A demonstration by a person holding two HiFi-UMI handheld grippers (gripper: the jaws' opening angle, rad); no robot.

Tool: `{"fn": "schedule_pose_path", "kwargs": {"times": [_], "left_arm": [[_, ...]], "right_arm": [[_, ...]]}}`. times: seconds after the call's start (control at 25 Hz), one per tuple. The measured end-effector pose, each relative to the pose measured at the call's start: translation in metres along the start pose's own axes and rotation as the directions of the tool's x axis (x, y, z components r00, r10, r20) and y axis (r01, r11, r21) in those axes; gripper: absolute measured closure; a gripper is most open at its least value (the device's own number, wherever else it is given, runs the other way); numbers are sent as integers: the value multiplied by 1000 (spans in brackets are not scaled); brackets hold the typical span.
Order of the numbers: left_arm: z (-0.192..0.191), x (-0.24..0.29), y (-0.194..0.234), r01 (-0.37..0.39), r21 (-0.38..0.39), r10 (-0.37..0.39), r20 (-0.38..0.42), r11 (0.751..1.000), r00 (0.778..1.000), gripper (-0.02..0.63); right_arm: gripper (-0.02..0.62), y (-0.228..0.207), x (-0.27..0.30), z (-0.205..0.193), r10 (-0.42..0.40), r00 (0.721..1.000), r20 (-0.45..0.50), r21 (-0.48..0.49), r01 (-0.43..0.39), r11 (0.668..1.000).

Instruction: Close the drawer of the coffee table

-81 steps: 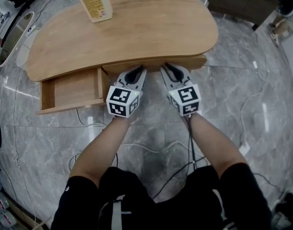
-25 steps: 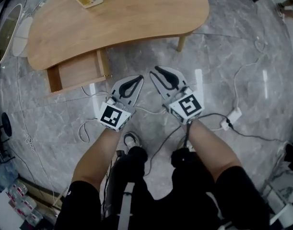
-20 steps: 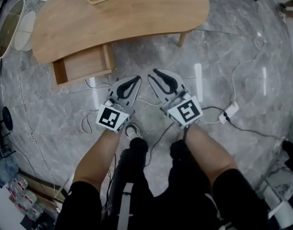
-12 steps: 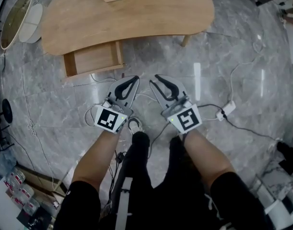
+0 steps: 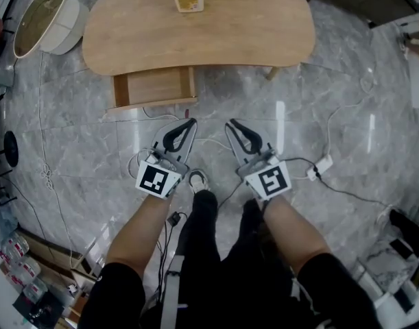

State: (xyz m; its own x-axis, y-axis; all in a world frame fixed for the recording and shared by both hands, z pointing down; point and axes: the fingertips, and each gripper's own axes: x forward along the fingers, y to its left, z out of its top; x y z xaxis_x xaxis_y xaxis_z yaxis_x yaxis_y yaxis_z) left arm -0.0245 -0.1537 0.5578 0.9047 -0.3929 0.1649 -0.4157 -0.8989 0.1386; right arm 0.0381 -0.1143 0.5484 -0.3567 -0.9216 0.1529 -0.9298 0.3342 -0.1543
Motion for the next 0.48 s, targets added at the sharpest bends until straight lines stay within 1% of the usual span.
{"fn": "schedule_pose_path", "kwargs": {"times": [0.24, 0.36, 0.48], "left_arm": [[22, -31, 11, -51, -28, 51, 20, 998, 998, 598], [30, -46, 19, -74, -53, 75, 23, 996, 997, 598], [36, -60, 24, -90, -60, 91, 20, 994, 996, 598]], "right_arm": [[577, 18, -1, 11, 2, 999, -36, 7, -1, 1000], [581, 27, 4, 18, 9, 999, -48, -33, -11, 999], [583, 29, 8, 25, -2, 998, -62, -48, 0, 999]]}}
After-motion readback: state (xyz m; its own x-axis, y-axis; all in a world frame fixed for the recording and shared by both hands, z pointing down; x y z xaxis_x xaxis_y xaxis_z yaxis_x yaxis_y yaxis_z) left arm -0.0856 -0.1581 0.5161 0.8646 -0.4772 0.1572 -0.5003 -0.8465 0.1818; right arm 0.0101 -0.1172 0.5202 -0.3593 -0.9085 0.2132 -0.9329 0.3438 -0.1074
